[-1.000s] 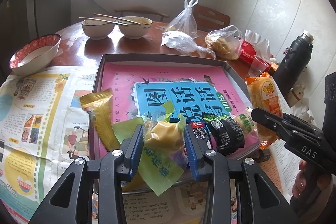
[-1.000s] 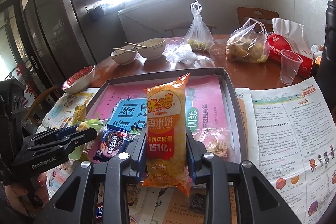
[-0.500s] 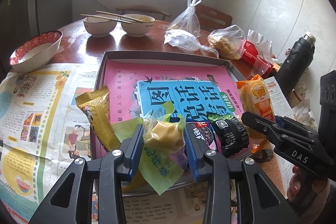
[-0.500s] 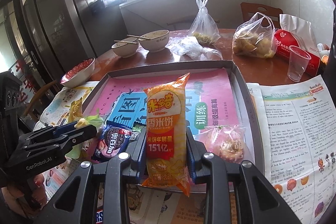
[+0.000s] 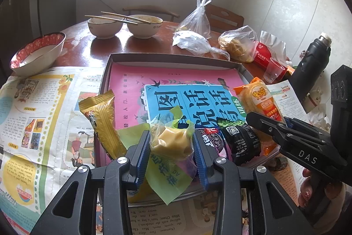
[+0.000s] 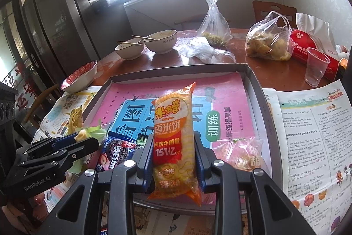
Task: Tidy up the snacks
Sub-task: 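Lift green packet with left tool over tray while right tool carries orange packet, then lower orange packet into tray and open right tool while left tool lowers green packet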
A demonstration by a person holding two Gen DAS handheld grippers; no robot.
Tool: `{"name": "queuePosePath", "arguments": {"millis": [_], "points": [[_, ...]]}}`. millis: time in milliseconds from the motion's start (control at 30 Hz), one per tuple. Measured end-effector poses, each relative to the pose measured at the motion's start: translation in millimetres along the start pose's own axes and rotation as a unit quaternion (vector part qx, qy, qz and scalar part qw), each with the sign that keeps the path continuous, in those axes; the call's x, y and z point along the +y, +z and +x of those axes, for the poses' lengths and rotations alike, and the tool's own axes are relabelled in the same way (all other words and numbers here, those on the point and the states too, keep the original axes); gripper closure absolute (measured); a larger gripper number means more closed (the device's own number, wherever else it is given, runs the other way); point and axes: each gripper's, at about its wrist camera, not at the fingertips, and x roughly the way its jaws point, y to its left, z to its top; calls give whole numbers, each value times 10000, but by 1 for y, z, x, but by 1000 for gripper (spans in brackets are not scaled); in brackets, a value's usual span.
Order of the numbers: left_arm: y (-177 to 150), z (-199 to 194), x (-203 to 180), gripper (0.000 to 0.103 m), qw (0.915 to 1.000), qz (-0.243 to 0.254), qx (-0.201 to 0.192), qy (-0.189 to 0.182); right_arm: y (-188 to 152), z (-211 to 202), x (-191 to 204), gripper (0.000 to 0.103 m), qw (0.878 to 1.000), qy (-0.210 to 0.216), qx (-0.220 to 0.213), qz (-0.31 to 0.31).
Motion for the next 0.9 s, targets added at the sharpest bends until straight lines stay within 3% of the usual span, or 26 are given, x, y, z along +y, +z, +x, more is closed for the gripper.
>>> {"name": "queuePosePath", "arguments": {"millis": [533,900], "points": [[-1,2,2,63,10000,-51,26,-4,-9,13,26,70,9995,174,116,-239],[-2,1,2,63,10000,-64,44,-20,-10,8,19,70,9997,184,132,-76]]}}
